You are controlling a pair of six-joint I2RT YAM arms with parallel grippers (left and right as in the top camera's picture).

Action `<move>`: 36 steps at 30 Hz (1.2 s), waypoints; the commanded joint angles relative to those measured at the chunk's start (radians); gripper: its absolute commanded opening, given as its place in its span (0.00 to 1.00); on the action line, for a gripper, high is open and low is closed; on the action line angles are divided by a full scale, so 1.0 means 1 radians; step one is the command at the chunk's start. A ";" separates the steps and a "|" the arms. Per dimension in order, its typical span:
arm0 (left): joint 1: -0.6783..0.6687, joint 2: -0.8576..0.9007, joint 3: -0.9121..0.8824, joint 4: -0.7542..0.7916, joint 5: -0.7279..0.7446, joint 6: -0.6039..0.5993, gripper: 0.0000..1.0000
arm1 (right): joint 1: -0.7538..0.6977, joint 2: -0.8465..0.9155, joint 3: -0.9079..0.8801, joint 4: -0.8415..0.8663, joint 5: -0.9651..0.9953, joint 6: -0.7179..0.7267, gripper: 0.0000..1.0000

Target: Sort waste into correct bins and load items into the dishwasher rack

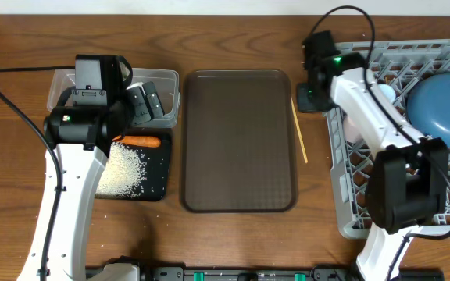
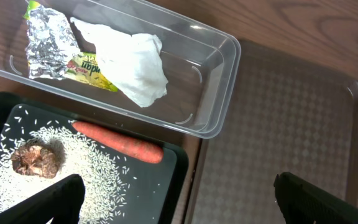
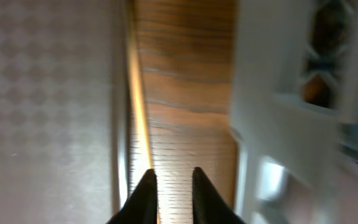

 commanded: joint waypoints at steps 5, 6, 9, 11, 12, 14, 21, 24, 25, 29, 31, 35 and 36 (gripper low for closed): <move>0.005 0.003 0.010 -0.003 -0.001 0.010 0.98 | 0.046 0.095 0.007 0.007 0.001 -0.005 0.20; 0.005 0.003 0.010 -0.003 -0.001 0.010 0.98 | 0.045 0.105 0.007 0.008 0.000 -0.005 0.20; 0.005 0.003 0.010 -0.003 -0.001 0.010 0.98 | 0.043 0.129 0.007 0.013 0.000 -0.005 0.21; 0.005 0.003 0.010 -0.003 -0.001 0.010 0.98 | 0.043 0.132 0.007 0.016 0.001 -0.007 0.24; 0.005 0.003 0.010 -0.003 -0.001 0.010 0.98 | 0.043 0.132 0.007 0.020 0.001 -0.010 0.25; 0.005 0.003 0.010 -0.003 -0.002 0.010 0.98 | 0.045 0.132 0.007 0.025 0.001 -0.010 0.28; 0.005 0.003 0.010 -0.003 -0.001 0.010 0.98 | 0.038 0.132 -0.008 0.023 0.001 -0.009 0.30; 0.005 0.003 0.010 -0.003 -0.001 0.010 0.98 | 0.027 0.132 -0.010 0.024 0.001 -0.010 0.29; 0.005 0.003 0.010 -0.003 -0.002 0.010 0.98 | 0.023 0.132 -0.010 0.024 0.000 -0.010 0.29; 0.005 0.003 0.010 -0.003 -0.001 0.010 0.98 | 0.011 0.132 -0.010 0.020 0.000 -0.009 0.24; 0.005 0.003 0.010 -0.002 -0.001 0.010 0.98 | 0.005 0.132 -0.010 0.016 0.000 -0.009 0.20; 0.005 0.003 0.010 -0.003 -0.001 0.010 0.98 | 0.003 0.132 -0.011 0.017 -0.016 -0.009 0.16; 0.005 0.003 0.010 -0.003 -0.002 0.010 0.98 | 0.006 0.132 -0.011 0.017 -0.022 -0.009 0.16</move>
